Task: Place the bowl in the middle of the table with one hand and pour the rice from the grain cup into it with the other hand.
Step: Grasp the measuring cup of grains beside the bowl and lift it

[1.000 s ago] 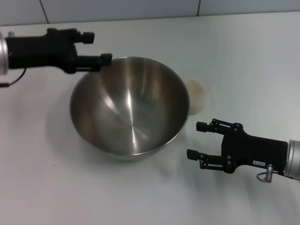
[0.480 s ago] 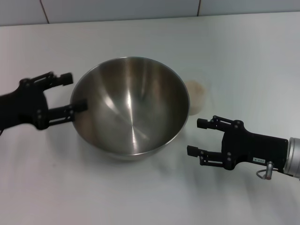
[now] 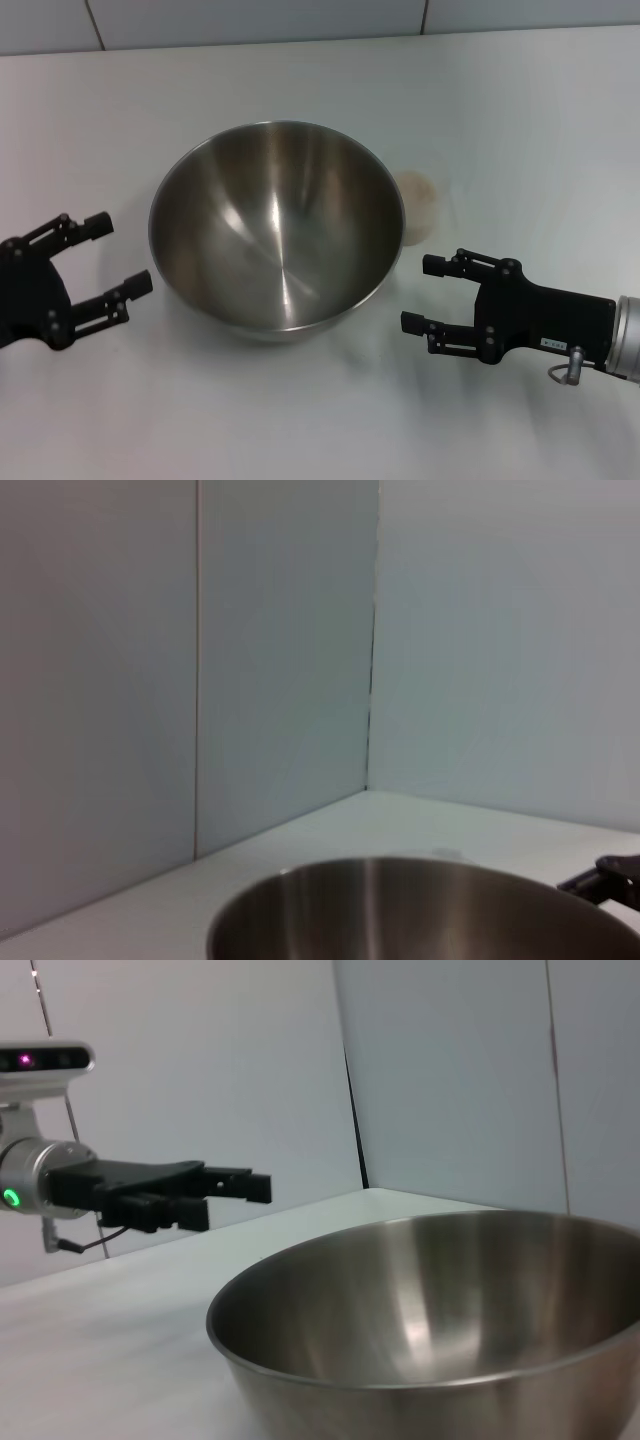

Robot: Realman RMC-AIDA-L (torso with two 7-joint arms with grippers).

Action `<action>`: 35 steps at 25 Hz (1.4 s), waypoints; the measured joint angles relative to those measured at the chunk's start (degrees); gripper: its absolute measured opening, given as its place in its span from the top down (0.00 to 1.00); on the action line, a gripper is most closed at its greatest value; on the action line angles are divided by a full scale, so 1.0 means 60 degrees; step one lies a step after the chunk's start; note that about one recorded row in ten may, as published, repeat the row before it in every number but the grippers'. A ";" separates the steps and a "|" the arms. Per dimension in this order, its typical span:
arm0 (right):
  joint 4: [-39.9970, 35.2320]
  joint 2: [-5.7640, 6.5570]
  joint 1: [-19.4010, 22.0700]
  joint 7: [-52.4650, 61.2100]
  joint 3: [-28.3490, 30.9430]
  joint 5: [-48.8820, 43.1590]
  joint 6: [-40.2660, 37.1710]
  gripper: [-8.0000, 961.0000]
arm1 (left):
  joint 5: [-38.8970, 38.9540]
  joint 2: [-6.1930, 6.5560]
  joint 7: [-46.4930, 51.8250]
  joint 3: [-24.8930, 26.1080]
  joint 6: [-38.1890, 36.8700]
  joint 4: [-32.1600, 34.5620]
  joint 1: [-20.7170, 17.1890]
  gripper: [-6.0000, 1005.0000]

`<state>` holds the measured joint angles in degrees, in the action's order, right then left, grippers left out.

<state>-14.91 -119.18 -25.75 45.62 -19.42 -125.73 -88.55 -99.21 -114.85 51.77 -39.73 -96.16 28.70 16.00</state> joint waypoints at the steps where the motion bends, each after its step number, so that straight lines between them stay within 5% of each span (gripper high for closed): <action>1: 0.0003 0.0000 0.0005 0.0000 -0.0001 0.0000 0.0005 0.17 | -0.0024 0.0007 -0.0107 -0.0008 -0.0012 -0.0073 -0.0063 0.19; 9: 0.0014 0.0000 0.0086 0.0001 0.0014 0.0008 0.0019 0.17 | -0.0321 0.0086 -0.1181 -0.0088 0.0375 -0.0899 -0.0203 0.19; 35: 0.0816 -0.0022 0.0444 -0.0965 0.0013 0.1137 0.0303 0.17 | -0.0736 0.0099 -0.1232 -0.0010 0.0661 -0.0859 -0.0014 0.19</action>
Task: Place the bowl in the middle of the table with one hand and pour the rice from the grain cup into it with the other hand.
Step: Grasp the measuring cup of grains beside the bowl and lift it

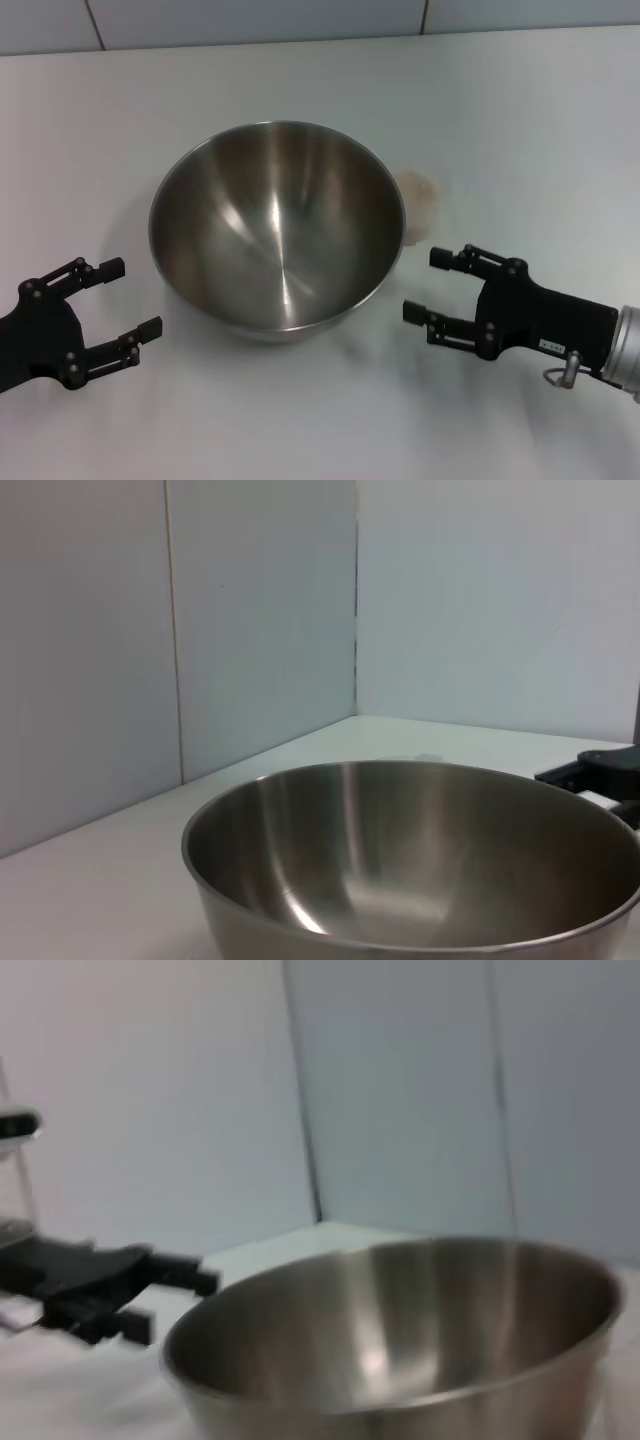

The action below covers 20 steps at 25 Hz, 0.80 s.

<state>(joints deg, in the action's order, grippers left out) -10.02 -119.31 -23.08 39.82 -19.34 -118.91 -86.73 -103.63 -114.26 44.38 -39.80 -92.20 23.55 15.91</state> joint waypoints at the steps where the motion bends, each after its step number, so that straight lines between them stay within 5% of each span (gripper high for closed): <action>1: 0.0000 0.0000 0.0000 0.0000 0.0000 0.0000 0.0000 0.17 | 0.0000 0.0000 0.0000 0.0000 0.0000 0.0000 0.0000 0.19; 14: 0.3840 -0.0076 0.0863 -0.5238 0.0226 0.5068 0.0587 0.17 | 0.0011 0.0003 0.0063 -0.0004 -0.0019 0.0033 -0.0002 0.19; 20: 0.5703 -0.0096 0.0878 -0.8203 0.2083 0.5880 0.1531 0.17 | 0.0017 0.0081 0.0103 -0.0004 -0.0129 0.0048 -0.0002 0.19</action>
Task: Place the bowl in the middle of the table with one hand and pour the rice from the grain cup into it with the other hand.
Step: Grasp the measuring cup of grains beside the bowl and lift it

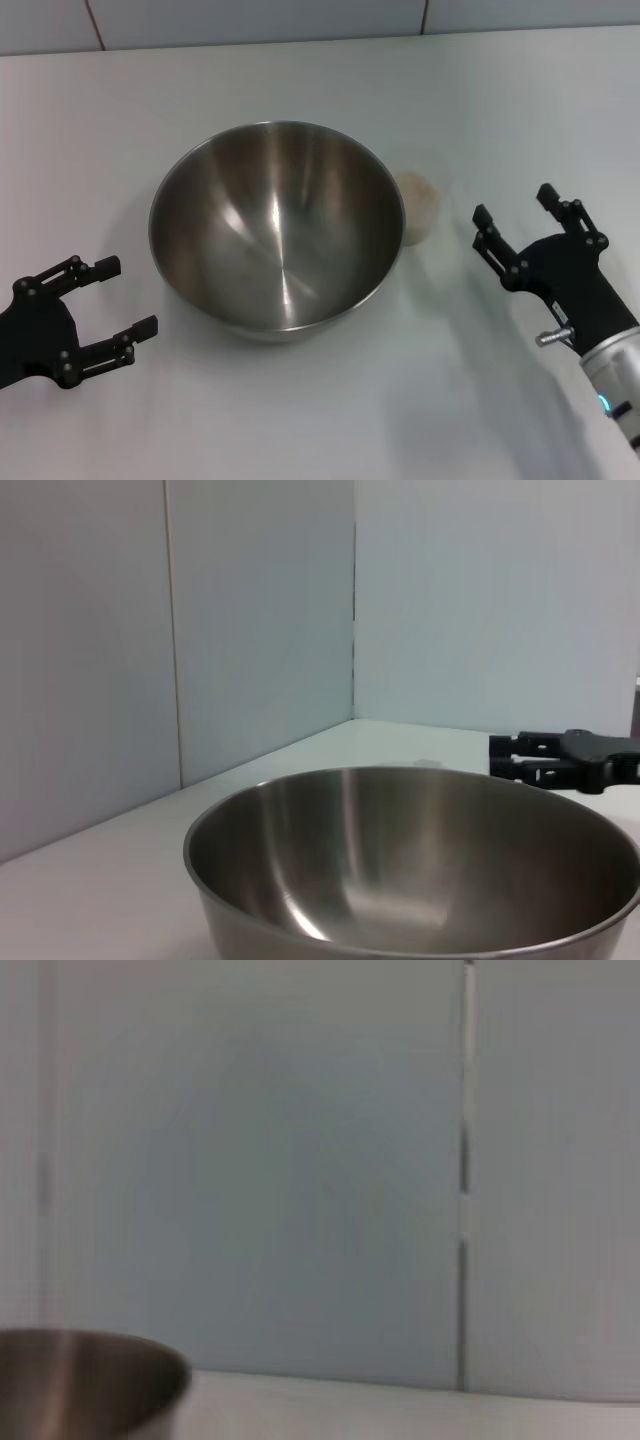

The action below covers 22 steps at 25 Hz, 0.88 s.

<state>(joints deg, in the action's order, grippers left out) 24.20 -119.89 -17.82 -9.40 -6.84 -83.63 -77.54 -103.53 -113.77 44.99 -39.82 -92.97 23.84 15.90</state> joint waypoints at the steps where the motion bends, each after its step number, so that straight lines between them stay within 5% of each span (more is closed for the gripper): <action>1: 0.0000 0.0000 0.0000 0.0000 0.0000 0.0000 0.0000 0.17 | 0.0000 0.0000 0.0000 0.0000 0.0000 0.0000 0.0000 0.19; 22: 0.0370 0.0000 -0.0361 -0.0947 0.0649 0.0001 0.0855 0.17 | 0.0015 0.0006 -0.0019 0.0135 -0.0240 -0.0004 -0.0072 0.19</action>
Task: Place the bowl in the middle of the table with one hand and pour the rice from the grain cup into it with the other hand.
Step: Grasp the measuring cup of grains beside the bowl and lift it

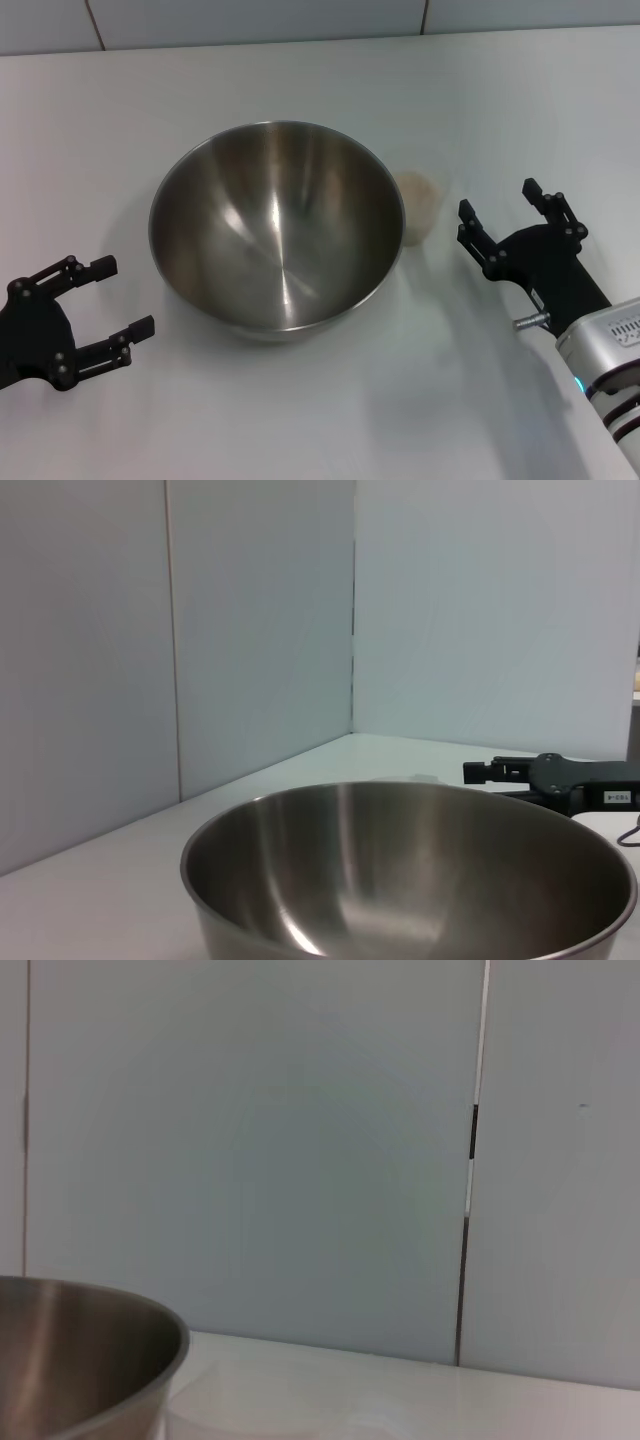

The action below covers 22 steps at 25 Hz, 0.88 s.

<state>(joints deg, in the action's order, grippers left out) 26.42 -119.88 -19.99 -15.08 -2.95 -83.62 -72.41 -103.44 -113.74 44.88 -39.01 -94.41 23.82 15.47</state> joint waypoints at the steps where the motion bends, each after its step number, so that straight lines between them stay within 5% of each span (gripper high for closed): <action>1: -0.0018 0.0000 -0.0029 0.0000 0.0037 0.0004 0.0045 0.17 | 0.0000 -0.0008 -0.0001 0.0000 -0.0012 0.0000 -0.0001 0.19; 22: -0.0369 0.0001 -0.0538 0.0196 0.0261 0.0017 0.0553 0.18 | 0.0009 -0.0082 -0.0041 0.0163 -0.0094 -0.0034 -0.0034 0.19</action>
<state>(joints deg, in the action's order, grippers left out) 24.21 -119.88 -23.21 -13.90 -1.38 -83.52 -69.09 -103.39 -114.23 44.63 -38.03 -94.98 23.61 15.27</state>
